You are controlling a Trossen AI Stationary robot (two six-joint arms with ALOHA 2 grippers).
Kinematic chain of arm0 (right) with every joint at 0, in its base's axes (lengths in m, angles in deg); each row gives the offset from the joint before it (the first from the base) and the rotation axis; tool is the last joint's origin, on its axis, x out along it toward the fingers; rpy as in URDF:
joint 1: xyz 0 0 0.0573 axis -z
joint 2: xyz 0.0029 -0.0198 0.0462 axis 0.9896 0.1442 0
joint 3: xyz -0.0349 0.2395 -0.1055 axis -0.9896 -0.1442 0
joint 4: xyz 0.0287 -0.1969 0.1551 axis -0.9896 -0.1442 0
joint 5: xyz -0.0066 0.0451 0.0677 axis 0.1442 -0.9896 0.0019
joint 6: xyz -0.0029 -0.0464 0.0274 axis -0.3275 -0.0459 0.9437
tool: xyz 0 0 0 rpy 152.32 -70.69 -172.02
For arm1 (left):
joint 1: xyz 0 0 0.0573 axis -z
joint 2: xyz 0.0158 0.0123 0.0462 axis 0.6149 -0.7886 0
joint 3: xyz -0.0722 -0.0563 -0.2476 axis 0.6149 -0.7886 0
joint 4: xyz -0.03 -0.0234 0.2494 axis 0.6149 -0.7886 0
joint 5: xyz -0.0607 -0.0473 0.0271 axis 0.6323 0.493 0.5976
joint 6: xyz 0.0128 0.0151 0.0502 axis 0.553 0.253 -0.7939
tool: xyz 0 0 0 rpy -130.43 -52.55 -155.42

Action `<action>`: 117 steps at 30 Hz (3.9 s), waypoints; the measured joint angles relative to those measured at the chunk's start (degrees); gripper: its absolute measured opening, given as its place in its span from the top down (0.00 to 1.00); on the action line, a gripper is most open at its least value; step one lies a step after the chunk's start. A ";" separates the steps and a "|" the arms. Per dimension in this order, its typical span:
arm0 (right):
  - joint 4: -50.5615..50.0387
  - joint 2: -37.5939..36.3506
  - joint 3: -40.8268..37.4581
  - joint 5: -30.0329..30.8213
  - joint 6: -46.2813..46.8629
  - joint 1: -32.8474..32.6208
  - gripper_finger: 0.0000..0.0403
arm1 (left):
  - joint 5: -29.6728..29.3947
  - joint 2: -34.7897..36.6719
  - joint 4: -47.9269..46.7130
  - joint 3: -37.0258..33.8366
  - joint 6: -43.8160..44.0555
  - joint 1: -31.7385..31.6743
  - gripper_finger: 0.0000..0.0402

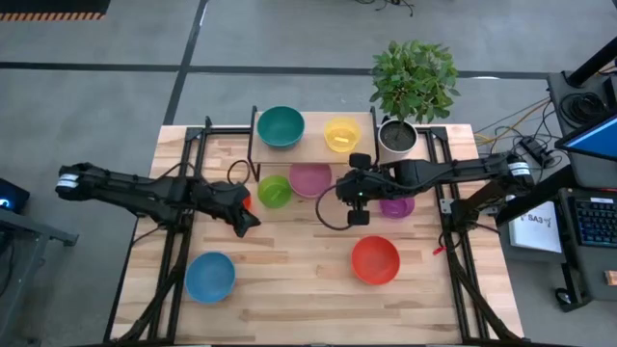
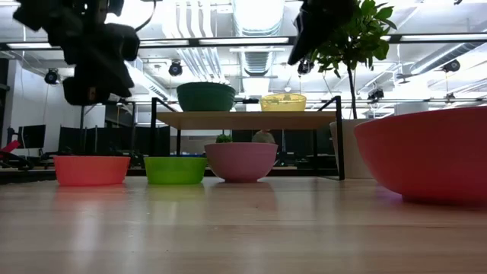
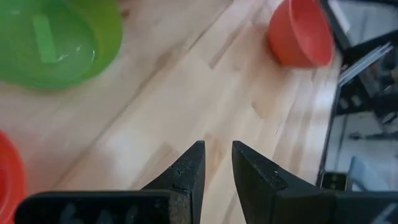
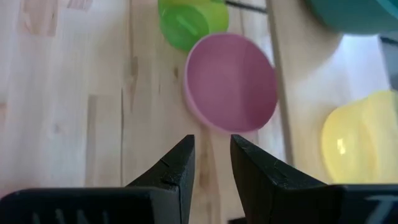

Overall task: Place and stack bowls onto a shelf
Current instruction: Stack the small orange bowl on the yellow bowl on the shelf, then stack the orange bowl on the yellow bowl on the shelf

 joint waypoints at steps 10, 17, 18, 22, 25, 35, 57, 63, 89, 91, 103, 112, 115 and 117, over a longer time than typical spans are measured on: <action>6.31 -3.98 -10.40 -0.33 4.26 -2.21 0.77 | -1.51 -9.27 -20.81 11.72 1.82 3.29 0.84; 18.01 -10.84 -21.43 -0.34 7.09 -4.08 0.77 | -1.78 -14.89 -31.17 15.48 5.40 3.65 0.84; 20.35 -11.95 -23.15 -0.30 7.27 -4.30 0.77 | -1.88 -15.66 -31.48 15.55 5.42 3.65 0.84; 27.75 -15.92 -28.56 0.19 8.26 -4.38 0.77 | -1.90 -18.09 -32.12 15.41 5.44 3.63 0.84; 32.61 -18.26 -31.49 0.37 8.04 -4.34 0.77 | -2.06 -19.84 -32.58 15.20 5.41 3.51 0.84; 36.03 -20.40 -33.31 0.33 6.43 -4.36 0.77 | -7.98 -23.74 -32.58 15.05 1.68 1.82 0.70; 35.97 -19.07 -33.31 0.33 6.23 -4.34 0.77 | -12.75 -35.73 -30.45 12.80 -8.59 -4.26 0.70; 35.97 -19.07 -33.31 0.33 6.23 -4.34 0.77 | -12.72 -35.07 -30.07 12.80 -8.59 -4.26 0.87; 35.81 -19.18 -34.65 -3.21 6.06 -4.34 0.77 | -14.28 -28.23 -44.25 40.10 -24.79 8.49 1.00; 35.83 -19.18 -34.65 -3.21 6.02 -4.34 0.77 | -14.34 -28.25 -45.54 39.26 -21.52 8.39 1.00; 36.00 -19.18 -34.67 -3.21 6.06 -4.34 0.77 | -11.81 -28.12 -44.52 22.78 -2.72 6.25 0.72; 36.19 -19.07 -34.67 -3.21 7.98 -4.34 0.77 | -14.36 -28.06 -34.02 13.20 -2.24 1.55 0.54; 36.21 -19.07 -34.67 -3.21 8.44 -4.34 0.77 | -14.08 -28.06 -31.04 11.29 -2.98 0.36 0.55; 36.18 -19.07 -34.67 -3.19 8.69 -4.34 0.77 | -14.08 -28.04 -29.53 10.25 -3.02 -0.26 0.57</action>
